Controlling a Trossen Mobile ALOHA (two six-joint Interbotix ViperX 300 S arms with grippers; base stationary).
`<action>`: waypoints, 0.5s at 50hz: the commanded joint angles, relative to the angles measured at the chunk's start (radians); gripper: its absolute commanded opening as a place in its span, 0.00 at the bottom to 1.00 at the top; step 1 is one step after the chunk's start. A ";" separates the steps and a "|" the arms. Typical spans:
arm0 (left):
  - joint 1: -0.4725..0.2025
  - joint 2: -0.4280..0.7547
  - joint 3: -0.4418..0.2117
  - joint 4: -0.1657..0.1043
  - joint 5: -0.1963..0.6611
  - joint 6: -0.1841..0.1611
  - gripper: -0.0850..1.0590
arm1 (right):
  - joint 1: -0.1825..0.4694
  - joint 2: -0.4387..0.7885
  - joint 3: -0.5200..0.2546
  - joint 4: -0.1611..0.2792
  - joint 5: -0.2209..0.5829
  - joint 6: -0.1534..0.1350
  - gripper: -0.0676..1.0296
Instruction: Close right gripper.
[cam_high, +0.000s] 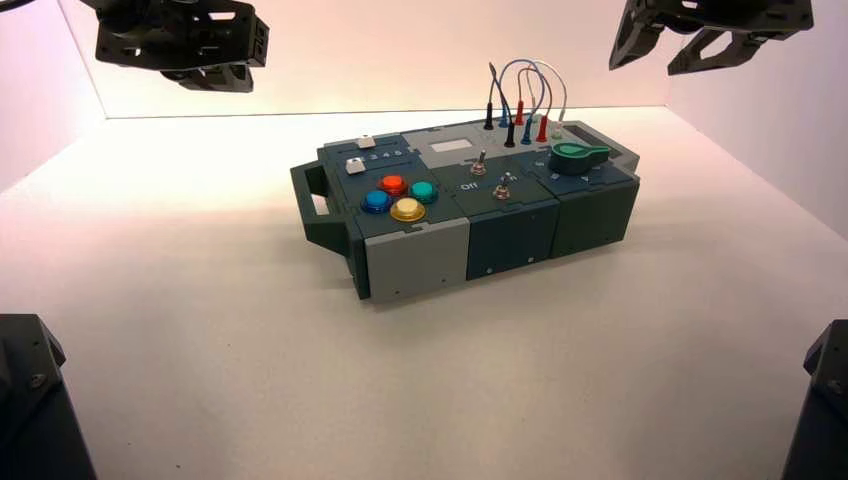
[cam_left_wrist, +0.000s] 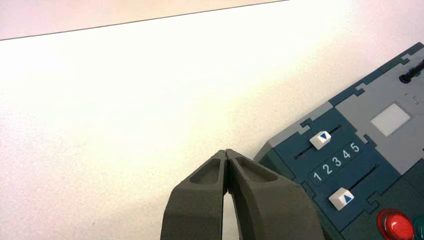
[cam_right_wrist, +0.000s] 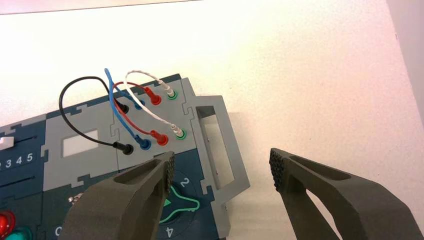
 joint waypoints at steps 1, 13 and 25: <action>0.006 -0.009 -0.028 0.002 -0.006 -0.002 0.05 | 0.003 -0.005 -0.014 0.005 -0.008 0.002 0.96; 0.005 -0.011 -0.028 0.002 -0.006 0.000 0.05 | 0.003 -0.005 -0.014 0.005 -0.008 0.003 0.96; 0.006 -0.011 -0.028 0.002 -0.005 -0.002 0.05 | 0.003 -0.005 -0.015 0.018 -0.005 0.005 0.96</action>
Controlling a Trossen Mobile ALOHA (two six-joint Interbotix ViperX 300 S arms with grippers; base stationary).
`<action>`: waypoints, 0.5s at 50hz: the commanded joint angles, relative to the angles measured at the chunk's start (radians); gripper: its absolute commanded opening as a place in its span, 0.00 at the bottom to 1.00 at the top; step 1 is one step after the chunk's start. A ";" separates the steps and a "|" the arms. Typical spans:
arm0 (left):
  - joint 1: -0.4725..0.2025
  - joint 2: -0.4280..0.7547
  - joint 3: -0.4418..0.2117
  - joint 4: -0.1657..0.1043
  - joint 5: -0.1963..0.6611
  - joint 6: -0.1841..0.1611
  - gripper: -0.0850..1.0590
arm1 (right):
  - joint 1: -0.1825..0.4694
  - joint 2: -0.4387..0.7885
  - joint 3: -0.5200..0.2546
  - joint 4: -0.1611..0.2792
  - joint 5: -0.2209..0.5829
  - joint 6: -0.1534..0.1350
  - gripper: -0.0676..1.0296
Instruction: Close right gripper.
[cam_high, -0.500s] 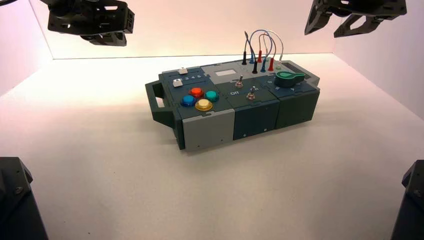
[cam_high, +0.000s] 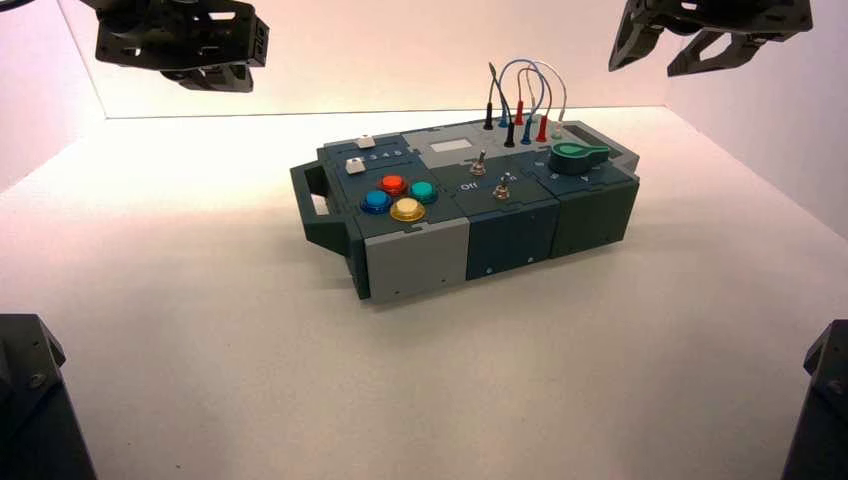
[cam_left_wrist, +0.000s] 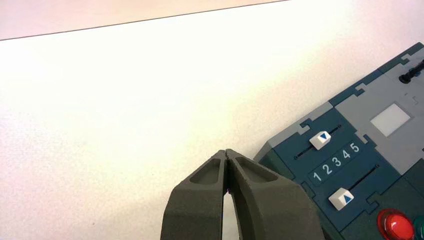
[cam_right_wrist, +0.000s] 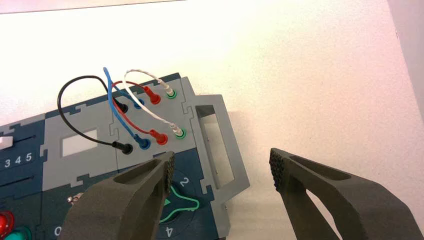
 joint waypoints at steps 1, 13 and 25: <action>0.005 -0.012 -0.026 0.000 -0.006 0.000 0.05 | 0.003 -0.009 -0.015 0.025 0.000 0.005 0.96; 0.005 -0.012 -0.026 0.000 -0.006 -0.002 0.05 | 0.003 -0.008 -0.018 0.041 0.025 0.005 0.94; 0.005 -0.011 -0.026 -0.002 -0.006 0.000 0.05 | 0.003 -0.011 -0.021 0.041 0.035 0.006 0.52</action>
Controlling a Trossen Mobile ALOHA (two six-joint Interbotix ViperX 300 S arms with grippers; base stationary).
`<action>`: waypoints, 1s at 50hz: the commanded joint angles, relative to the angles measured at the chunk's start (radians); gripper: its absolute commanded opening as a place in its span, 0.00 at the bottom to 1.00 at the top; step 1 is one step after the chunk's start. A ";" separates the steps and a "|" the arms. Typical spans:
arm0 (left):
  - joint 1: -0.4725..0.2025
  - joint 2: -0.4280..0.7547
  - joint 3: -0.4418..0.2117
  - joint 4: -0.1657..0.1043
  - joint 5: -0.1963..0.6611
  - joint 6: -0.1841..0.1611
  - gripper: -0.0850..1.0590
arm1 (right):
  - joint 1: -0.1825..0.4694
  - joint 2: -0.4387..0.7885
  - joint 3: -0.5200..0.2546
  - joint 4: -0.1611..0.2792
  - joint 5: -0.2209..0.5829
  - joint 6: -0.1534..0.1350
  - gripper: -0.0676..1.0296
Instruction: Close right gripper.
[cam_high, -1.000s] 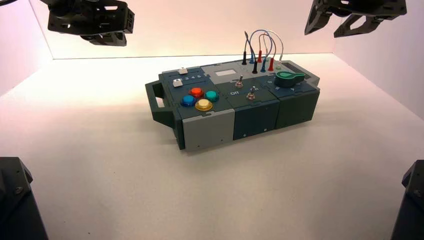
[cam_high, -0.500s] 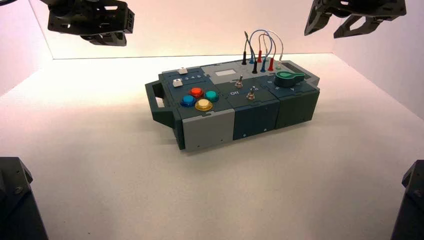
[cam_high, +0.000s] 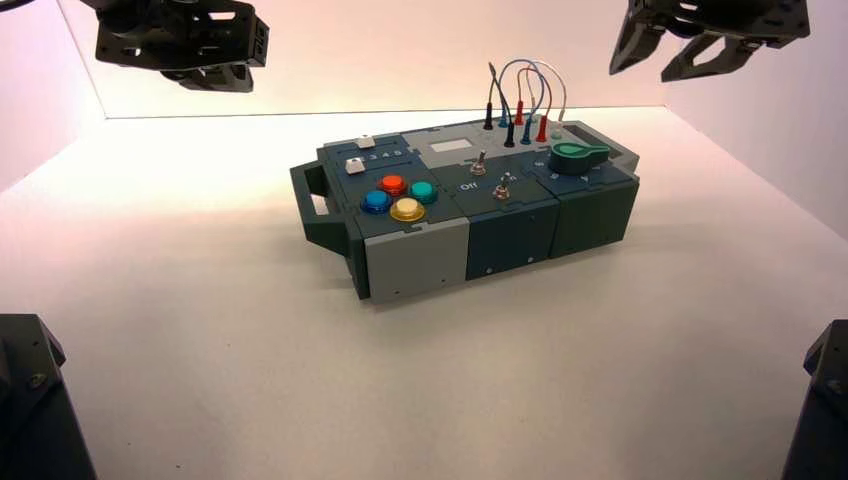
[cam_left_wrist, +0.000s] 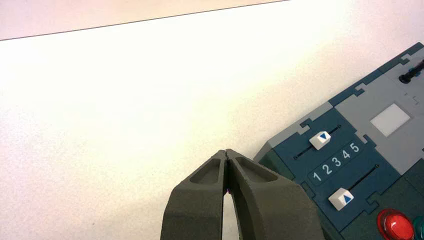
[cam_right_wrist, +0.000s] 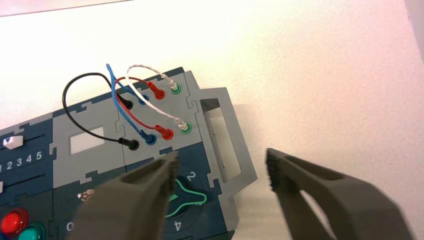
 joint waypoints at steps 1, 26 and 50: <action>0.005 -0.011 -0.026 0.000 -0.005 -0.002 0.05 | 0.003 -0.011 -0.018 0.003 0.002 0.002 0.45; 0.003 -0.014 -0.026 0.000 -0.005 -0.002 0.05 | 0.003 -0.018 -0.009 -0.002 0.015 -0.002 0.04; 0.005 0.003 -0.032 0.000 -0.005 0.000 0.05 | 0.003 -0.008 -0.008 -0.002 -0.003 -0.002 0.04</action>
